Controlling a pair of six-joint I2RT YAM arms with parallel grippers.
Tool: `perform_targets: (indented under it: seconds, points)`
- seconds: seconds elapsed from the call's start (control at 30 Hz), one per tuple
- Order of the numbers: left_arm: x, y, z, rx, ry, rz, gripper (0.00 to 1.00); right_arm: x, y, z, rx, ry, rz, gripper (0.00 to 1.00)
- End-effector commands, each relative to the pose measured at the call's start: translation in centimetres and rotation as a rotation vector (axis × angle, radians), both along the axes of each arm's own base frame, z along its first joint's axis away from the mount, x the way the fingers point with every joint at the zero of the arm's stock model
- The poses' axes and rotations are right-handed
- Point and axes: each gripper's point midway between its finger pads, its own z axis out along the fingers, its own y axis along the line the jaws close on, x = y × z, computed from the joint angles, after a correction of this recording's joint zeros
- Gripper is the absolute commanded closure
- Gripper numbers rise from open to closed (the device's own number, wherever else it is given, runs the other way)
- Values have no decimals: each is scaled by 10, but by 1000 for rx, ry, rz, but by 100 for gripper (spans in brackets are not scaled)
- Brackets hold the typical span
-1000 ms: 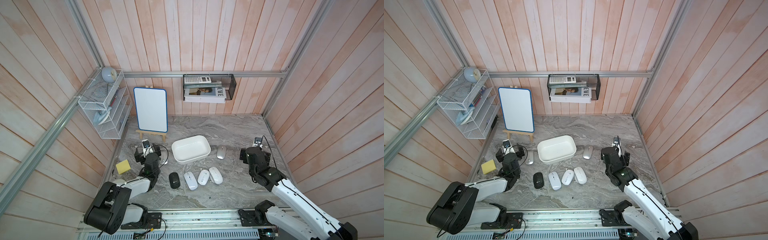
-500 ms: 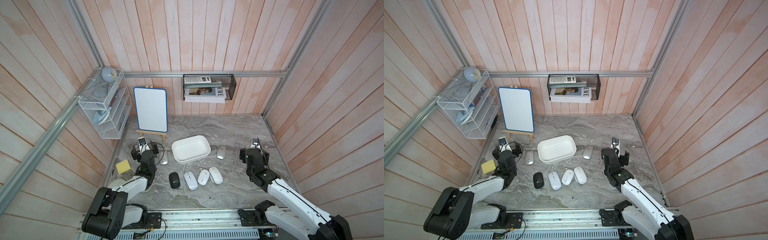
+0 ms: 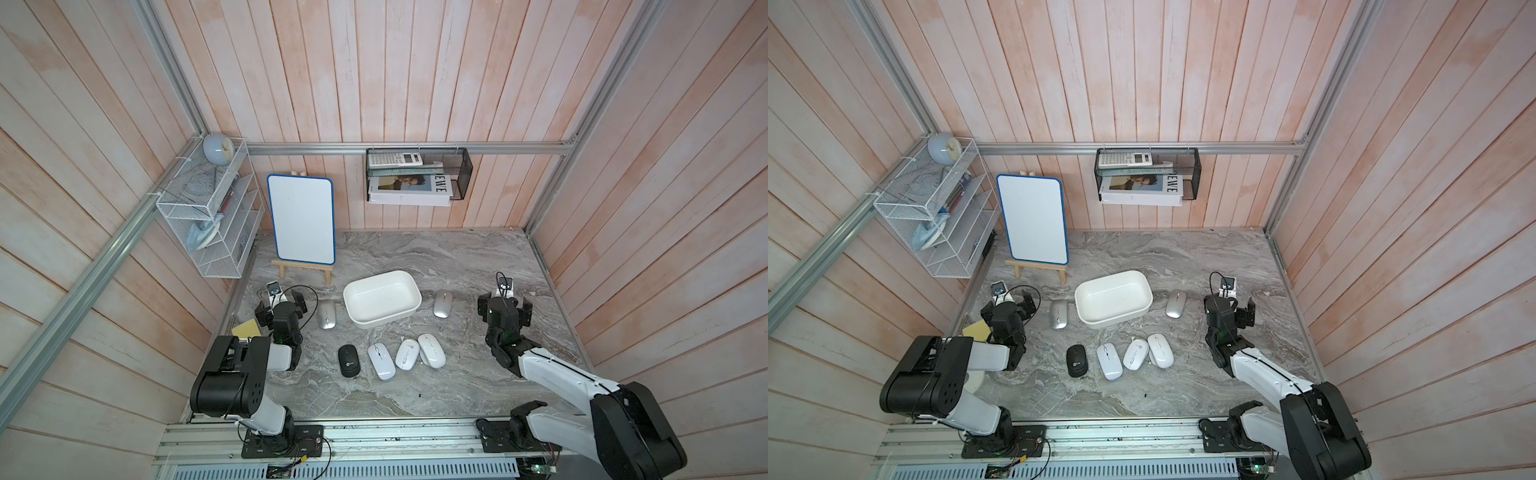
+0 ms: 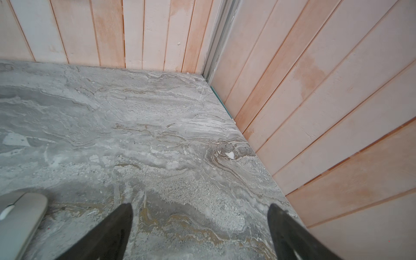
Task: Take out the mouse from the storage box
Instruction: Reset both arms
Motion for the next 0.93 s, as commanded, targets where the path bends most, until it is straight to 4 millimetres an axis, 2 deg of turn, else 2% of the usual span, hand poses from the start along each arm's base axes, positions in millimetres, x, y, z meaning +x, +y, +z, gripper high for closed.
perform_targets:
  seconds: [0.0,0.2,0.3,0.4,0.7,0.9]
  points:
    - [11,-10,7,-42,-29,-58,0,13,4,11,17,-126,64,3]
    - [8,-4,8,-41,-46,-21,0,27,-3,-12,47,-140,101,3]
    - [8,-4,8,-39,-45,-20,0,41,0,-28,88,-103,168,3]
    - [8,-4,8,-35,-43,-20,0,51,-11,-45,197,-37,172,2]
    - [12,-7,7,-44,-30,-42,0,53,-12,-46,197,-38,173,2]
    - [10,-7,8,-39,-38,-40,0,50,-29,-44,195,-62,68,3]
